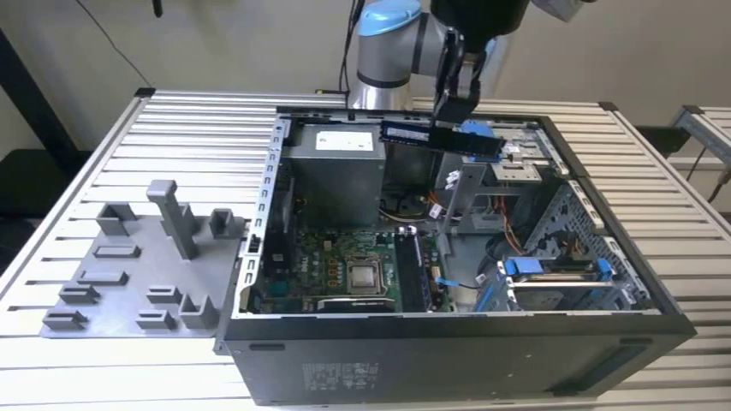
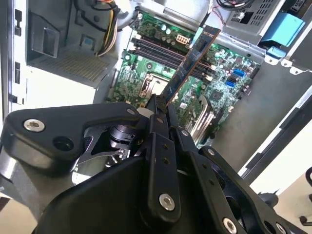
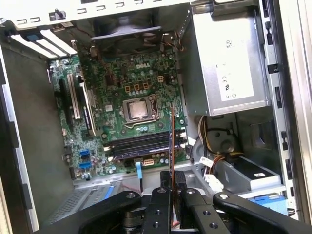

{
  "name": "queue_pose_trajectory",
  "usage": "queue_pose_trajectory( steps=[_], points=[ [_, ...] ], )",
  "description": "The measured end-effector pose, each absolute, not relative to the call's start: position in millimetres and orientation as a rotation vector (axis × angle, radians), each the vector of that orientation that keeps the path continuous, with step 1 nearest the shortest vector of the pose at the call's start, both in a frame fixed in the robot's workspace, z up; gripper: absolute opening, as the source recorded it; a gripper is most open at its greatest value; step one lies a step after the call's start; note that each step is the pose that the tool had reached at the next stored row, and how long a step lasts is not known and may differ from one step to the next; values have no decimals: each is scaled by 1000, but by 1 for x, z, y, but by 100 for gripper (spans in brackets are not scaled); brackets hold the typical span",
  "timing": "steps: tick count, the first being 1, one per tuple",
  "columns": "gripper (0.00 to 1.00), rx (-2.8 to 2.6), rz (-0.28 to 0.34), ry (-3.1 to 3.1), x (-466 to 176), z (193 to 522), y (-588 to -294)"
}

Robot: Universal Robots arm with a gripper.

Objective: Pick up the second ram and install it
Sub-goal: 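Insert the second ram into the second slot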

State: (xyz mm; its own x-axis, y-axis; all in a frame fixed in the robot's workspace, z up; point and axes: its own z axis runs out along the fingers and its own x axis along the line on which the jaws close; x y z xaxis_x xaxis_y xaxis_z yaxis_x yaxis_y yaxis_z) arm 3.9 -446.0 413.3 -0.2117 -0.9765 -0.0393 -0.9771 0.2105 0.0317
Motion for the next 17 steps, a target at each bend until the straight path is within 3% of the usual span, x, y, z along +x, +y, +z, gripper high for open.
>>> queue_pose_trajectory(
  steps=[17],
  points=[
    [14,-1831,76,2535,4,413,-446]
  ],
)
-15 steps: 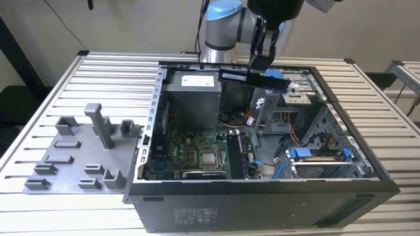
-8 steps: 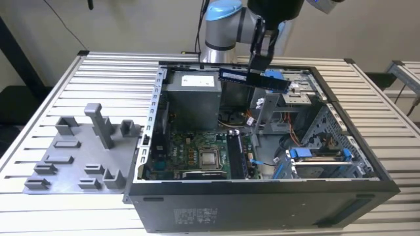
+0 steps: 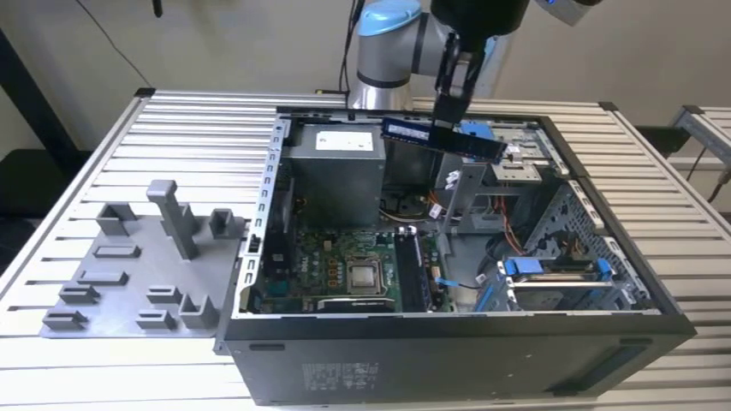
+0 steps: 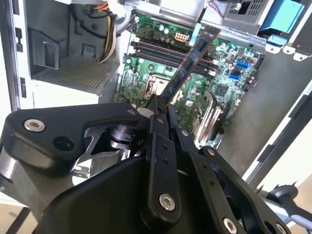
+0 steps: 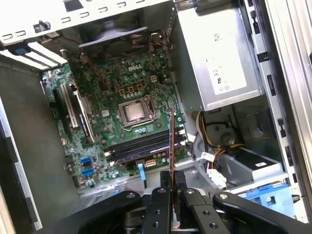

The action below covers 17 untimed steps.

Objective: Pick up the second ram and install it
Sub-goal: 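Insert the second ram into the second slot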

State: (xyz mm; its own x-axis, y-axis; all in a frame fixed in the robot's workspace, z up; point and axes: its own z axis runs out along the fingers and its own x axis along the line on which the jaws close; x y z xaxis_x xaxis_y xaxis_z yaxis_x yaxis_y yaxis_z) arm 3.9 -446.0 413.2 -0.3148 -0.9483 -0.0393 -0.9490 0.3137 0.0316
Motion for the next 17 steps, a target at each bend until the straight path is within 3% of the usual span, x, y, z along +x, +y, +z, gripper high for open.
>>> queue_pose_trajectory(
  steps=[17],
  points=[
    [14,-1628,74,2666,4,413,-446]
  ],
)
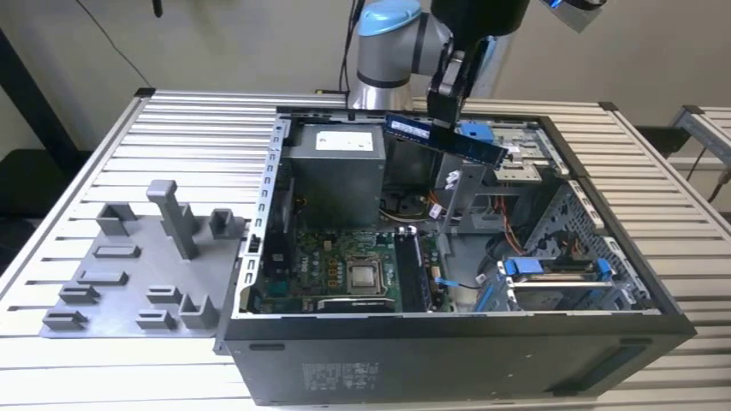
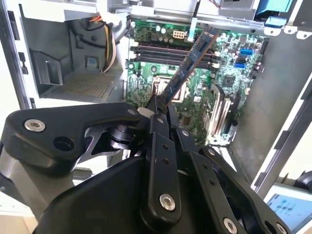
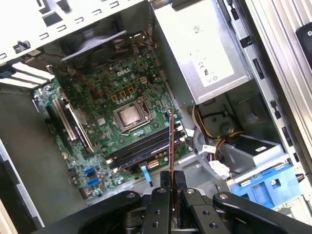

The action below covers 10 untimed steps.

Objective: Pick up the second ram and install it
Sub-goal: 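Insert the second ram into the second slot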

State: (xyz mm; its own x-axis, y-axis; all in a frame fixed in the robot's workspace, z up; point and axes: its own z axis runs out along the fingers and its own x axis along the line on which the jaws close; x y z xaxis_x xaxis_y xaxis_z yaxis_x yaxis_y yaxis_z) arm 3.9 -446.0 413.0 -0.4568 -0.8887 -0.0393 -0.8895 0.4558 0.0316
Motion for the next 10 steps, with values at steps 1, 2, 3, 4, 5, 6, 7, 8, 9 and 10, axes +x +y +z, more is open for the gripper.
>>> queue_pose_trajectory(
  steps=[1,2,3,4,5,6,7,8,9,10],
  points=[
    [14,-1618,74,2672,4,413,-446],
    [14,-1608,74,2678,4,413,-446],
    [14,-1598,74,2684,4,413,-446],
    [14,-1588,74,2689,4,413,-446],
    [14,-1578,74,2695,4,413,-446],
    [14,-1568,74,2701,4,413,-446],
    [14,-1558,74,2706,4,413,-446],
    [14,-1549,73,2711,4,413,-446],
    [14,-1539,73,2716,4,413,-446],
    [14,-1530,73,2722,4,413,-446]
  ],
)
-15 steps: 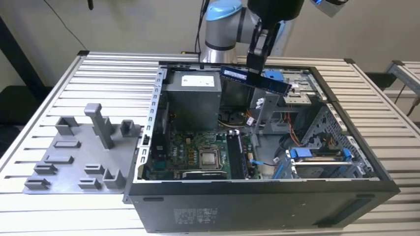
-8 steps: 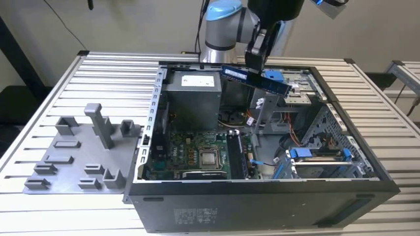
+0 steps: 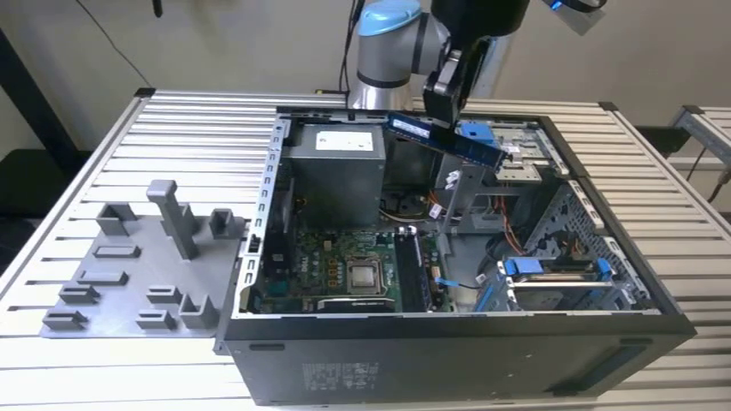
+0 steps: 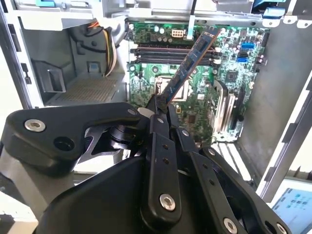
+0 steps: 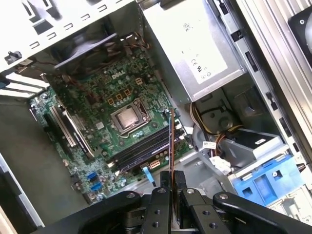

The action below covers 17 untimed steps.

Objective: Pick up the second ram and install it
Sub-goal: 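Insert the second ram into the second slot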

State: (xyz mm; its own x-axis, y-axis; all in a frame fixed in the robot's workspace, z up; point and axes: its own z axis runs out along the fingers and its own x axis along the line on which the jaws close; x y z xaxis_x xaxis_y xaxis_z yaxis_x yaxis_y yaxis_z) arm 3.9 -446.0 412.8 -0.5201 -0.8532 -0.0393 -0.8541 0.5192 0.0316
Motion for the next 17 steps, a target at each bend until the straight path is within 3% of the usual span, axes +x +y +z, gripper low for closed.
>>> queue_pose_trajectory(
  steps=[17],
  points=[
    [14,-1380,71,2798,4,412,-446]
  ],
)
